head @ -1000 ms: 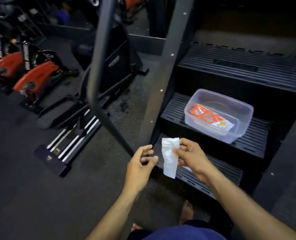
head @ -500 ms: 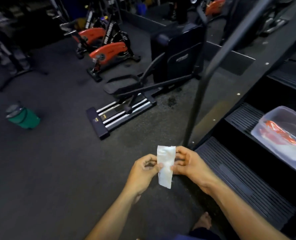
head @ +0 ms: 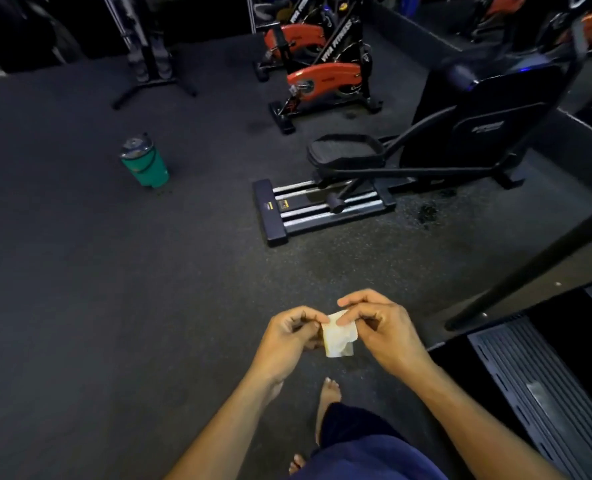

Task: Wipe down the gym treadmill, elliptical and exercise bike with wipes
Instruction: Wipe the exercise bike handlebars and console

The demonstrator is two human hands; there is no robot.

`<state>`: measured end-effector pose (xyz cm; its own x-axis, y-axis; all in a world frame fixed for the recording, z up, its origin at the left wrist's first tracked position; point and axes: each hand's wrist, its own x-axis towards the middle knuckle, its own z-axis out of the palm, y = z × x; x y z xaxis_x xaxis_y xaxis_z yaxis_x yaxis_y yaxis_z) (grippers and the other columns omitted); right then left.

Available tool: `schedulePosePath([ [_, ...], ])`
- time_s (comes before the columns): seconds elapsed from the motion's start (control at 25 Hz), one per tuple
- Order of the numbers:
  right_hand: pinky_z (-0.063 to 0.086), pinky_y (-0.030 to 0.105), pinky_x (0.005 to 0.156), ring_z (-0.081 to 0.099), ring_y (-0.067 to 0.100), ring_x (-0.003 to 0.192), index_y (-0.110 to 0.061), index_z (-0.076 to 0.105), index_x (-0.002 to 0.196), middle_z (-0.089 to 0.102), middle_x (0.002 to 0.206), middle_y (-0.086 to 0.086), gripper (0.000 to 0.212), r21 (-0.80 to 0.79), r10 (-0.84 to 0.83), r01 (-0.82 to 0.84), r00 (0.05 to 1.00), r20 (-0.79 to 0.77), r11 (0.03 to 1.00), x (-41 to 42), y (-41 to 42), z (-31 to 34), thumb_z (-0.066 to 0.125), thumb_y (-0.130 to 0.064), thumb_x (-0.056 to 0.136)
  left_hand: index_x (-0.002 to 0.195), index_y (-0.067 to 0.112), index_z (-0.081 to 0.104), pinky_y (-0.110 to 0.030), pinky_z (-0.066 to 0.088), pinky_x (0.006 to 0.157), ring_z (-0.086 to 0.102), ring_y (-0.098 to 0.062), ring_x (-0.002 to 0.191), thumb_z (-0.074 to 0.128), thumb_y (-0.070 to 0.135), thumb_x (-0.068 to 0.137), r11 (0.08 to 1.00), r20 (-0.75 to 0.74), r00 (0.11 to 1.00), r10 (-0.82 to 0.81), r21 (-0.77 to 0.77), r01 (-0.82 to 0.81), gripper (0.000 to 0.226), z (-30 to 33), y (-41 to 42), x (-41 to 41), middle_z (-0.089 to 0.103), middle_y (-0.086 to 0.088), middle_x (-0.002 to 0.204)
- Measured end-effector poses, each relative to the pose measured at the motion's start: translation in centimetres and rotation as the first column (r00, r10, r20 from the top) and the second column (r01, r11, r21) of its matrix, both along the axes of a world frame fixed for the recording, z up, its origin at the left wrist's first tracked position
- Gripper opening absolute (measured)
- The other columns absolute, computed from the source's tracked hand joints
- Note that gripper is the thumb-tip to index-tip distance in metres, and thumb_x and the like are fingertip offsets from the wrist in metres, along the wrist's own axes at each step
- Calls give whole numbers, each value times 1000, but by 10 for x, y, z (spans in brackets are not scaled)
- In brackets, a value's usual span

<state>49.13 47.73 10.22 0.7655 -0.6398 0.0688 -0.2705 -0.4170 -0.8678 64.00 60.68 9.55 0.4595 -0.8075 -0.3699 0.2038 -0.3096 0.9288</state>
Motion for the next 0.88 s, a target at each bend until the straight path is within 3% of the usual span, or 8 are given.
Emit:
schedulePosePath([
  [0.08, 53, 20, 86, 65, 5, 108, -23, 79, 82, 67, 112, -14, 41, 83, 14, -16, 999, 29, 996, 30, -7, -2, 59, 13, 88, 95, 10, 77, -33, 59, 80, 73, -24, 96, 57, 3, 99, 998, -26, 997, 70, 0, -70, 22, -1, -3, 27, 76, -8, 101],
  [0.2, 58, 28, 83, 69, 15, 102, -13, 74, 96, 71, 106, -3, 26, 338, -81, 39, 990, 112, 940, 81, -20, -6, 57, 7, 94, 93, 9, 76, -33, 57, 79, 72, -22, 93, 72, 11, 92, 990, 6, 991, 133, -48, -133, 5, -1, -22, 79, 76, -9, 99],
  [0.28, 59, 31, 83, 71, 15, 98, -18, 69, 109, 73, 104, -2, 16, 472, -90, 50, 994, 62, 880, 122, -38, -8, 63, -10, 97, 92, 9, 74, -29, 57, 75, 73, -20, 89, 79, 7, 86, 988, 46, 989, 141, -64, -138, 8, -3, -46, 123, 76, -7, 95],
  [0.36, 60, 35, 84, 72, 17, 96, -23, 67, 115, 74, 102, 0, 21, 520, -17, 17, 1000, -4, 854, 164, -61, -10, 67, -18, 95, 94, 12, 71, -28, 57, 74, 73, -21, 88, 80, 5, 84, 992, 82, 990, 113, -60, -108, 15, -3, -73, 168, 75, -7, 95],
  [0.56, 58, 49, 80, 70, 37, 90, -10, 72, 98, 72, 90, 15, 10, 507, -25, 10, 999, 23, 862, 265, -129, -3, 68, -3, 91, 103, 23, 70, -32, 59, 78, 73, -21, 90, 83, 9, 83, 999, 140, 989, 39, -42, -33, 27, 7, -140, 276, 74, -2, 94],
  [0.68, 59, 51, 78, 71, 29, 84, -11, 71, 90, 73, 87, 10, 12, 467, -30, 27, 1000, 0, 884, 327, -168, 0, 68, 0, 90, 112, 20, 68, -29, 58, 81, 73, -18, 93, 84, 12, 82, 1000, 106, 994, -19, -5, 20, 34, 7, -166, 327, 76, -3, 102],
  [0.76, 60, 45, 75, 71, 20, 80, -13, 70, 87, 73, 85, 6, 15, 412, -11, 21, 1000, -28, 911, 364, -183, -1, 68, 1, 89, 113, 18, 69, -28, 58, 83, 73, -18, 96, 83, 14, 83, 1000, 131, 991, -24, 3, 23, 33, 0, -173, 353, 77, -3, 103],
  [0.88, 59, 39, 72, 72, 18, 80, -17, 70, 89, 75, 86, 2, 17, 335, 7, 23, 996, -88, 942, 433, -208, -15, 68, 0, 88, 111, 22, 70, -21, 54, 85, 72, -15, 100, 81, 19, 86, 996, 180, 982, 51, 68, -64, 28, -20, -184, 418, 76, 1, 102],
])
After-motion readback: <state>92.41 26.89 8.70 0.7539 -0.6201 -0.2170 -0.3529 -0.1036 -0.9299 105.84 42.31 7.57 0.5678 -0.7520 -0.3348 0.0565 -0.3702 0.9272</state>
